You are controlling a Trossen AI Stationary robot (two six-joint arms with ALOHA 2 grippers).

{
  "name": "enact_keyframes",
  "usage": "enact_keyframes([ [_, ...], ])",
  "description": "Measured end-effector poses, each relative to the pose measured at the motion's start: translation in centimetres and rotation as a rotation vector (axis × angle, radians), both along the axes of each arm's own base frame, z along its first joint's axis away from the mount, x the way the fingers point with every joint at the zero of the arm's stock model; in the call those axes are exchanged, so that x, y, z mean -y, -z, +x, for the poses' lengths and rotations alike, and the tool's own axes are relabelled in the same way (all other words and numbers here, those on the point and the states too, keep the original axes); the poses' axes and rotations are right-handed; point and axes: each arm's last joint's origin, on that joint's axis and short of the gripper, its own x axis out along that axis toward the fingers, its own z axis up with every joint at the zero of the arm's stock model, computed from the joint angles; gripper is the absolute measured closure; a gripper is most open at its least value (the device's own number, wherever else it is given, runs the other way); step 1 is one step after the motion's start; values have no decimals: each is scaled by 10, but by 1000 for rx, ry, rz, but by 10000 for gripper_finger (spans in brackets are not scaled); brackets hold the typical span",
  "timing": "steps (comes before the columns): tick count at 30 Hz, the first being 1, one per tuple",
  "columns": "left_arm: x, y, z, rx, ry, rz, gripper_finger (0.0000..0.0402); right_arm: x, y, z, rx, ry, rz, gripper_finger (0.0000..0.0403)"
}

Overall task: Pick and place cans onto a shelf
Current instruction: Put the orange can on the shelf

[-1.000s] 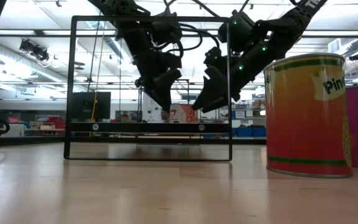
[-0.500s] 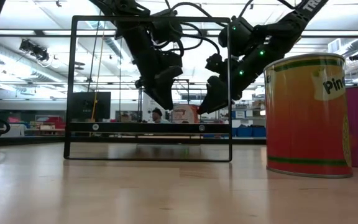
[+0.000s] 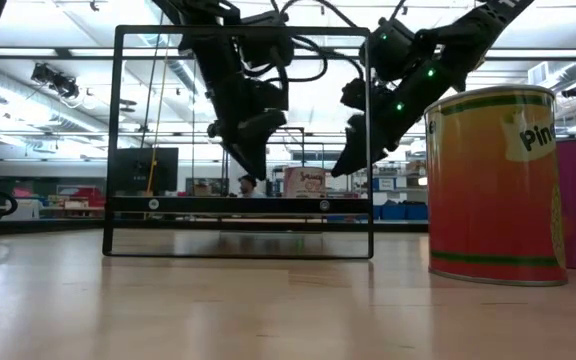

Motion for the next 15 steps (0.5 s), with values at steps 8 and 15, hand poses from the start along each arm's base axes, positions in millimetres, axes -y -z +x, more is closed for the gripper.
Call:
enact_keyframes([
  [8,-6,2,15,120,-9,37,281,-8,2,9,52,-46,24,54],
  [15,-7,18,20,93,-16,26,281,0,5,7,35,-22,17,54],
])
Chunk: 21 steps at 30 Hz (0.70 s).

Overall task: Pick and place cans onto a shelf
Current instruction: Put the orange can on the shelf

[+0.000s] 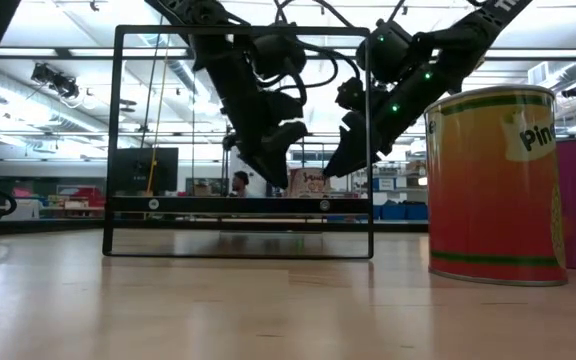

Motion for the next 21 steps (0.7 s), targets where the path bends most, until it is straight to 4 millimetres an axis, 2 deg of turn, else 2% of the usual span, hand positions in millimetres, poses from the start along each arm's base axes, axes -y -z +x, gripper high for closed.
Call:
enact_keyframes([
  [10,-2,-3,-5,-53,-74,117,281,0,10,-7,-122,21,12,54],
  [21,-9,-7,-2,14,-128,159,281,17,5,-7,-50,72,-15,54],
])
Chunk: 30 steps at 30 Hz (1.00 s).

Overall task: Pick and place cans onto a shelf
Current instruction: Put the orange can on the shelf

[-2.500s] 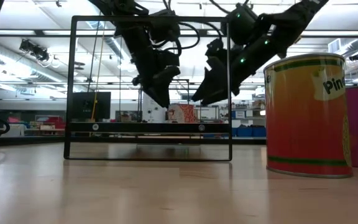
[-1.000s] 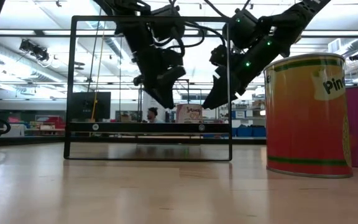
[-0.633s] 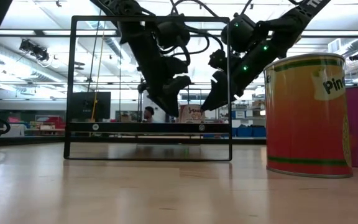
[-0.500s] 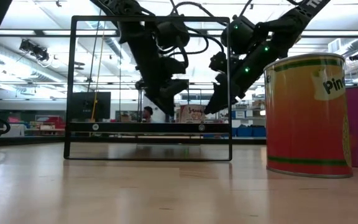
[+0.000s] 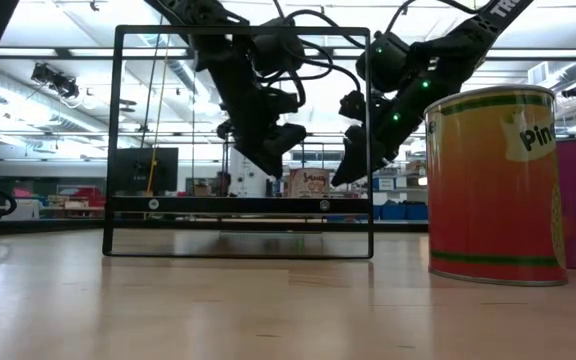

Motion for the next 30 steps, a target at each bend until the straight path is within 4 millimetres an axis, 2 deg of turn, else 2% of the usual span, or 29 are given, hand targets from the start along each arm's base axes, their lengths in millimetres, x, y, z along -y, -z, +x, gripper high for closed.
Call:
enact_keyframes([
  [9,6,1,3,31,83,-99,281,7,-3,1,21,-40,-34,54],
  [19,37,4,3,-42,140,-107,281,13,-5,0,42,-22,-41,54],
  [23,40,7,-3,-116,101,-65,281,13,-4,-1,36,-15,-44,54],
  [27,41,4,-9,-118,96,-141,281,12,-3,-4,2,-12,-24,54],
  [30,43,-3,-9,-83,144,-206,281,4,-5,-7,-18,-40,31,54],
])
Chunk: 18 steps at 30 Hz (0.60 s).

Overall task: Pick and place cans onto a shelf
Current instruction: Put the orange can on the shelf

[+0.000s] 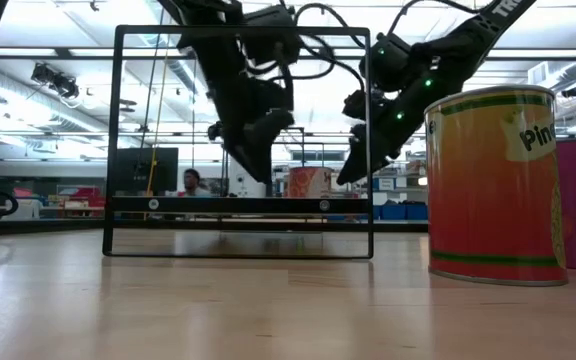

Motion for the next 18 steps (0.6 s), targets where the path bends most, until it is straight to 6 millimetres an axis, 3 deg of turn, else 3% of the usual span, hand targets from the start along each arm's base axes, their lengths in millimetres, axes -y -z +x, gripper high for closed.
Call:
enact_keyframes([
  [5,2,-5,6,56,129,-53,281,-20,-4,3,13,-68,43,54],
  [10,3,-5,6,56,140,-49,281,-35,-5,9,29,-120,35,54],
  [18,2,-6,7,68,123,-39,281,-29,3,17,39,-66,-37,54],
])
